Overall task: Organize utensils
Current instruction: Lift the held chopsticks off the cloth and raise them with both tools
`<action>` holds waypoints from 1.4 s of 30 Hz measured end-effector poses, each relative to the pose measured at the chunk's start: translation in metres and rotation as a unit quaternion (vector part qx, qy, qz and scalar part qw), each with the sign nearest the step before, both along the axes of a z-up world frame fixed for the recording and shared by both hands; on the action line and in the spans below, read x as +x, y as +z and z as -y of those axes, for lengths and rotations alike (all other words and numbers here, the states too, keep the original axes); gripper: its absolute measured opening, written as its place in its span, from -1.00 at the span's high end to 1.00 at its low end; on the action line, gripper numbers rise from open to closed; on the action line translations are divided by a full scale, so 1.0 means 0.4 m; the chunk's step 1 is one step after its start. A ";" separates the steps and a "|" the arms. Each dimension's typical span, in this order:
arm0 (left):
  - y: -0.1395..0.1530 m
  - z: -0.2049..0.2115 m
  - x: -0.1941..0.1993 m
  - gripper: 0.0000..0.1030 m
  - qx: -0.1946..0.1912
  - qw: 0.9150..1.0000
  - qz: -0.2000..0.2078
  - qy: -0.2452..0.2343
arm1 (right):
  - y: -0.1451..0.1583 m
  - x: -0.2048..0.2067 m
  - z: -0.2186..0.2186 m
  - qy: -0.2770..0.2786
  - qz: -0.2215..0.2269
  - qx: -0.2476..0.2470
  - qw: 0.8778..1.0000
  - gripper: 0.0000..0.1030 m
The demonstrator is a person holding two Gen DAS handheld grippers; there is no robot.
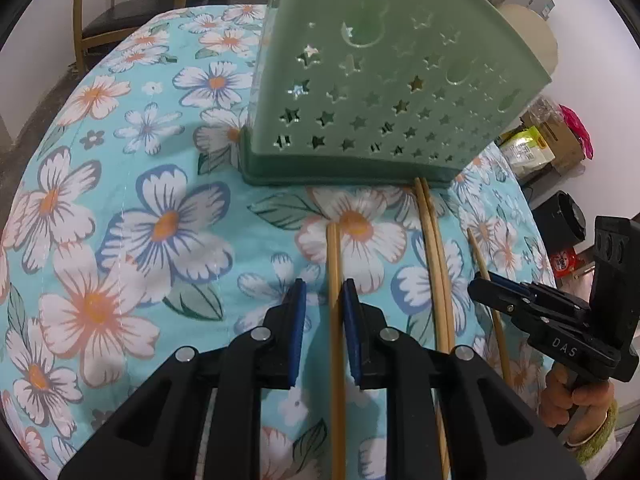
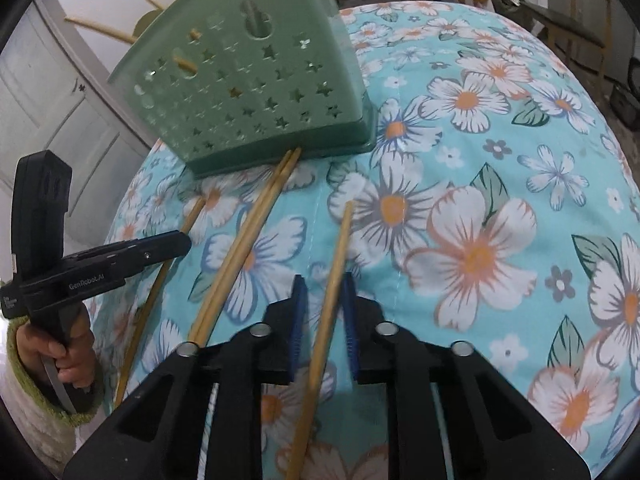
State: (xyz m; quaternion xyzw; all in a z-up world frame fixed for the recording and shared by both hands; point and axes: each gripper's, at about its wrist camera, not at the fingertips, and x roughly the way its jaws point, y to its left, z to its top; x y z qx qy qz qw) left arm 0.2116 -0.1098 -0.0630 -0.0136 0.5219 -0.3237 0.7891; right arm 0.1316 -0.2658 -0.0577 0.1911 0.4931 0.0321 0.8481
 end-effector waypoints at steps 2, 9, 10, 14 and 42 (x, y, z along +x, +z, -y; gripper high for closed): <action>0.000 0.002 -0.006 0.81 0.008 1.000 0.014 0.005 | -0.003 0.001 0.004 -0.004 0.001 0.009 1.000 0.86; 0.000 -0.012 -0.029 0.90 0.014 0.999 0.027 0.018 | 0.003 -0.038 0.013 -0.004 0.002 0.010 1.000 0.91; 0.001 -0.017 -0.038 0.90 0.016 0.999 0.029 0.018 | 0.003 -0.045 0.015 -0.005 0.002 0.011 1.000 0.91; -0.001 -0.033 -0.076 0.90 0.018 0.999 0.030 0.017 | 0.009 -0.081 0.023 -0.006 -0.001 0.019 1.000 0.91; 0.003 0.007 -0.075 0.88 0.070 0.996 0.053 -0.013 | 0.016 -0.025 0.006 0.018 -0.015 0.006 1.000 0.74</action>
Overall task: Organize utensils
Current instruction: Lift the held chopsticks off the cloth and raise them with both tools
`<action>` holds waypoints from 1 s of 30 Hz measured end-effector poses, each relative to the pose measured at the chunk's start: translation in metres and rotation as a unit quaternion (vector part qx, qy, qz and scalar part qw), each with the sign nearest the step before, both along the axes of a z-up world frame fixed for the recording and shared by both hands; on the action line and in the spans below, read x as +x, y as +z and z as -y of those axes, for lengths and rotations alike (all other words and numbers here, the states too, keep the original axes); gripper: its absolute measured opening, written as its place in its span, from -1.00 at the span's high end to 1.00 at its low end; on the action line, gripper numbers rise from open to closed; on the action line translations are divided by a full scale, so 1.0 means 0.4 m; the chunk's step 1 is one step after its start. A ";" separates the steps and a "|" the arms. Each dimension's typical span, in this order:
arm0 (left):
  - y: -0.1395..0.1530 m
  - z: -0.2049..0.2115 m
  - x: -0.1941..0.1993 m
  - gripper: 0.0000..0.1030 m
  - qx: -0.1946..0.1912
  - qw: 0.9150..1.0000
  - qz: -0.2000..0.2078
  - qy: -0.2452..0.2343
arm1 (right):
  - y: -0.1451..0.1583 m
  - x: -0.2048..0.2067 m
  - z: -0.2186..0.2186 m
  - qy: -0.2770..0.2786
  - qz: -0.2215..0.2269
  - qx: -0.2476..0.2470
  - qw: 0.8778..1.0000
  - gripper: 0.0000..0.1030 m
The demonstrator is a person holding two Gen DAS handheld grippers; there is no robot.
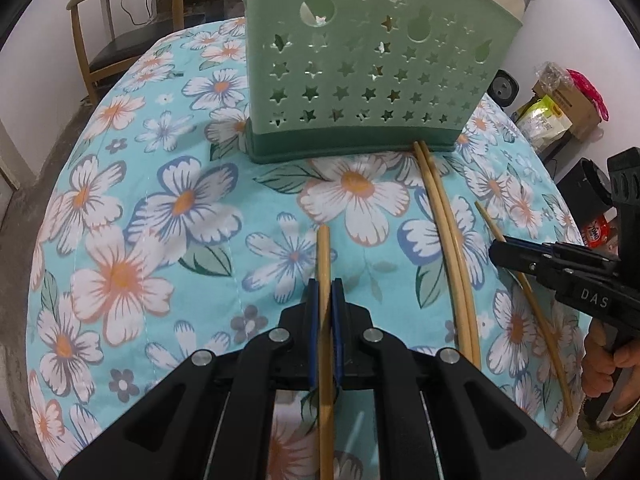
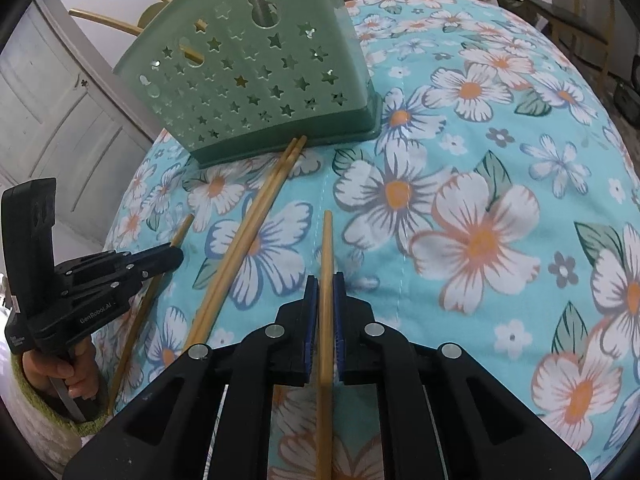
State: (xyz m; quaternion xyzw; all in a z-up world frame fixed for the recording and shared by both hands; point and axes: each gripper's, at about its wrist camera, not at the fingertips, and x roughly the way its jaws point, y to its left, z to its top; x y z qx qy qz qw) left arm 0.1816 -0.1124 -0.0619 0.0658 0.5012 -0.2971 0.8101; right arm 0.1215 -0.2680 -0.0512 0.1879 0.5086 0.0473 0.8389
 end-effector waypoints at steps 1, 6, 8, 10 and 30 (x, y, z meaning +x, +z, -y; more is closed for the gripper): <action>0.001 0.002 0.002 0.88 0.001 1.000 -0.002 0.001 | 0.000 0.003 0.001 0.002 -0.001 0.005 1.000 0.67; 0.000 0.006 0.008 0.88 0.002 1.000 -0.002 0.001 | 0.001 0.019 -0.010 0.011 -0.005 -0.005 1.000 0.66; 0.000 0.013 0.008 0.88 0.006 1.000 0.007 -0.003 | -0.003 0.028 -0.019 0.010 -0.004 -0.011 1.000 0.70; 0.000 0.023 0.005 0.88 0.012 1.000 0.023 -0.007 | -0.004 0.032 -0.019 0.006 -0.003 -0.018 1.000 0.84; 0.120 0.042 -0.073 0.90 0.038 0.986 0.160 -0.014 | 0.163 -0.006 -0.006 -0.011 0.080 -0.003 0.997 0.92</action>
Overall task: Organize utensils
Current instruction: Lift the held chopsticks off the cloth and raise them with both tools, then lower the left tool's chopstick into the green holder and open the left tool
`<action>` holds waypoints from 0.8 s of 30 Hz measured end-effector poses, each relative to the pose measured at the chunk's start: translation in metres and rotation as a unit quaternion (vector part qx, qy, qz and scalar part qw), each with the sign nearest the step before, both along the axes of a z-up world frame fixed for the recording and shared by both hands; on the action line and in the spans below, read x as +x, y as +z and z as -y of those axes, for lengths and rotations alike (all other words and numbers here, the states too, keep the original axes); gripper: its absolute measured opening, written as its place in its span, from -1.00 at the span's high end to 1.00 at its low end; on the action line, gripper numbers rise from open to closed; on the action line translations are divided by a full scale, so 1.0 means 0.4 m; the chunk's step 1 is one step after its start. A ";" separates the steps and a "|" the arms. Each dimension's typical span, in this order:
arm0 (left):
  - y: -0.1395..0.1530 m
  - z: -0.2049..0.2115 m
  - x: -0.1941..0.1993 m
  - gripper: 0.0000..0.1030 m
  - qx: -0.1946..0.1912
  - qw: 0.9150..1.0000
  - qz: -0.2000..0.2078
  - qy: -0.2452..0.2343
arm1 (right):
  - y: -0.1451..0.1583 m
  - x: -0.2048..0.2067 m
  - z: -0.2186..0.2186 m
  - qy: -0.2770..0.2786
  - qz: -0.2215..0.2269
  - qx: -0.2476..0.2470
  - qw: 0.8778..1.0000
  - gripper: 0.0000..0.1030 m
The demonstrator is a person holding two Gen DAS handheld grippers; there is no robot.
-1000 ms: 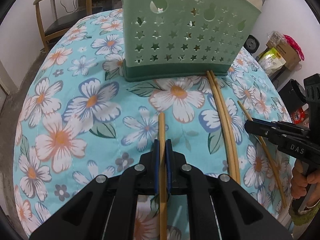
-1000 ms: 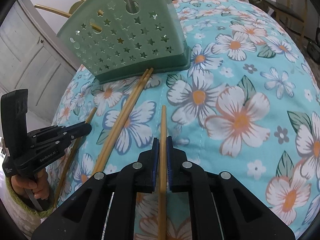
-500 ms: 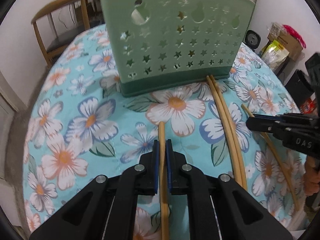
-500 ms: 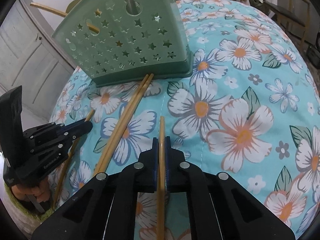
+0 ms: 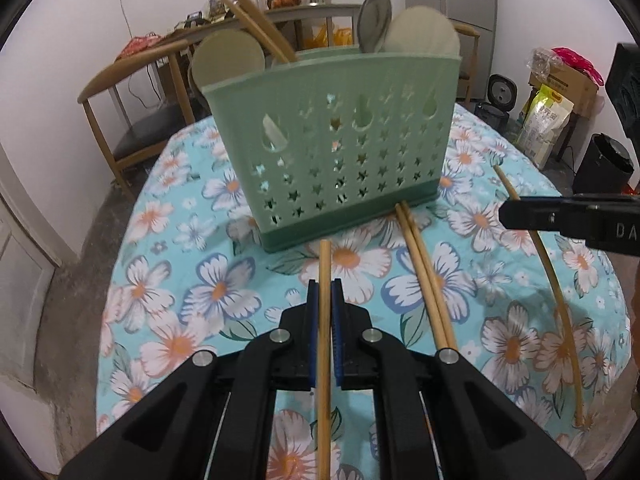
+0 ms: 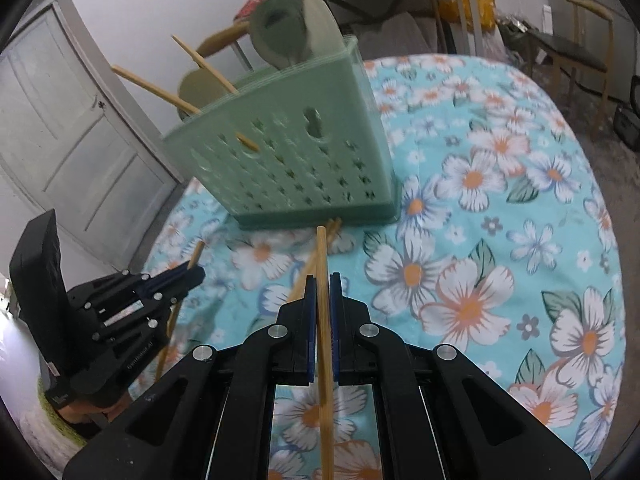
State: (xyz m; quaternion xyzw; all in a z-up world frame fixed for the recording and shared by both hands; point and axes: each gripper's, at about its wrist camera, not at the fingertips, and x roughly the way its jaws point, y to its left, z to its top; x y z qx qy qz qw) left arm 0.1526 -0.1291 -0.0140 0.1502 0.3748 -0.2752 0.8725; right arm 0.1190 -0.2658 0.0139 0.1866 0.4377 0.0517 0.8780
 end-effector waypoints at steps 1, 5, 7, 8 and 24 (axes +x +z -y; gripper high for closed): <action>0.006 -0.002 -0.003 0.90 -0.001 1.000 0.003 0.000 | 0.006 0.003 -0.003 0.000 0.004 -0.001 1.000 0.92; 0.025 -0.010 -0.016 0.90 -0.004 1.000 0.014 0.002 | 0.041 -0.009 -0.006 0.002 0.023 -0.002 1.000 0.92; 0.035 -0.013 -0.024 0.90 -0.004 1.000 0.019 0.003 | 0.058 -0.014 -0.008 0.002 0.032 -0.003 0.999 0.92; 0.040 -0.016 -0.027 0.90 -0.004 1.000 0.021 0.004 | 0.065 -0.016 -0.008 0.002 0.037 -0.003 0.999 0.92; 0.201 -0.124 -0.055 0.90 -0.162 0.985 -0.045 -0.027 | 0.205 -0.105 -0.003 0.012 0.131 -0.007 0.991 0.92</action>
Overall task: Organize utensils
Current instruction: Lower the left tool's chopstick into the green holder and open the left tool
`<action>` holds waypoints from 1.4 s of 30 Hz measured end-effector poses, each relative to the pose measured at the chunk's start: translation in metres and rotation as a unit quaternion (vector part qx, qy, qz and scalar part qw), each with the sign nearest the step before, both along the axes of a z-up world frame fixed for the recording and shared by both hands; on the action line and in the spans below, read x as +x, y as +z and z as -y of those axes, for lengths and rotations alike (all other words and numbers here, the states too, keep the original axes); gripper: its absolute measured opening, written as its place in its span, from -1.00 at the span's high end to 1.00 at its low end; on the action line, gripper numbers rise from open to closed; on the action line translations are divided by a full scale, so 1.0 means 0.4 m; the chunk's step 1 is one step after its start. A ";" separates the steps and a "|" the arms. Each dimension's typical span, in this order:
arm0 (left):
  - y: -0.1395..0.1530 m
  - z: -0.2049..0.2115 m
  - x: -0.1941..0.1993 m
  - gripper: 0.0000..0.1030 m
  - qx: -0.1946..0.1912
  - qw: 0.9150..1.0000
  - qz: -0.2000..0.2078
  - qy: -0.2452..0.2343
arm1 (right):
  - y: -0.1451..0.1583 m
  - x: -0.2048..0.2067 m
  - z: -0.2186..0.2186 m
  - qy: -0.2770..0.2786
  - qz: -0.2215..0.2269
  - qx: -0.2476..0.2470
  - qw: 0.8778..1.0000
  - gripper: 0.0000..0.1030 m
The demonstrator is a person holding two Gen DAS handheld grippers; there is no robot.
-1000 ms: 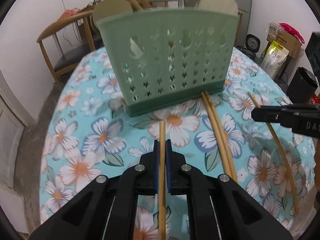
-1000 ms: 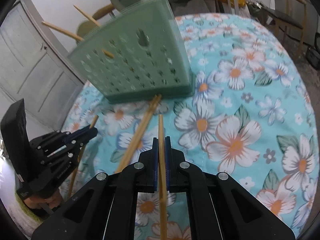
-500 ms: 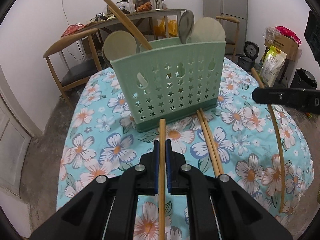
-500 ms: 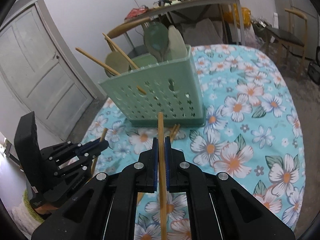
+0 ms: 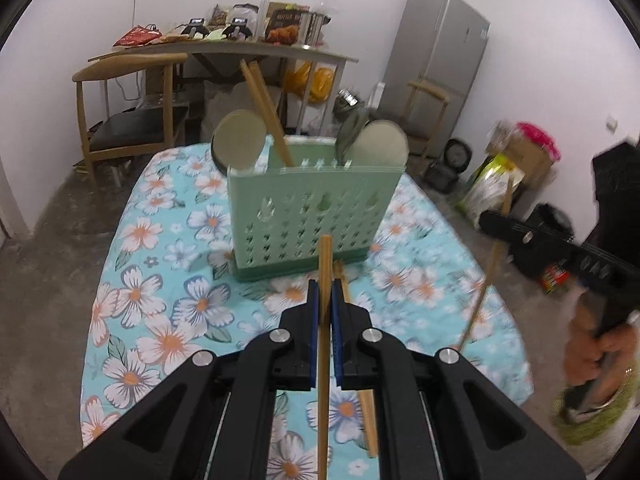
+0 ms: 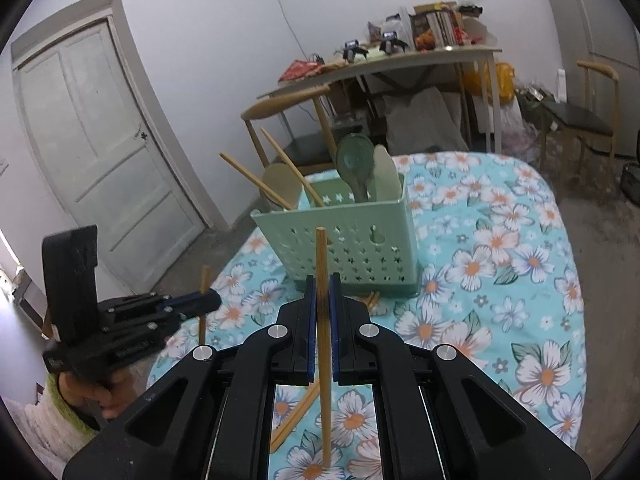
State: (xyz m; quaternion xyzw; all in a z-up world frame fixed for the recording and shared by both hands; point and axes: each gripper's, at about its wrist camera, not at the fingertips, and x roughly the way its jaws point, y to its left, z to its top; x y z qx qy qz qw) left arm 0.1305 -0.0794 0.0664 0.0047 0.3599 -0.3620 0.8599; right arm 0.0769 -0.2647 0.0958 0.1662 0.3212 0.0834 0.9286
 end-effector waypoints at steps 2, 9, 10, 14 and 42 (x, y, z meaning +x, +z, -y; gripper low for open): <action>0.042 -0.016 -0.004 0.90 -0.019 1.000 0.010 0.002 | 0.006 -0.009 0.003 0.000 0.008 0.001 1.000 0.92; 0.246 -0.059 -0.003 0.90 -0.098 0.991 0.083 0.023 | 0.008 -0.022 0.021 0.001 0.022 0.013 1.000 0.92; 0.268 -0.060 0.001 0.90 -0.103 0.990 0.093 0.026 | 0.007 -0.022 0.025 0.000 0.022 0.015 1.000 0.92; 0.370 -0.044 0.026 0.90 -0.126 0.982 0.136 0.032 | -0.001 -0.021 0.037 0.000 0.023 0.025 0.999 0.92; 0.203 0.163 0.331 0.85 -0.109 0.985 0.103 0.086 | -0.043 0.020 0.084 0.012 0.002 0.052 0.999 0.92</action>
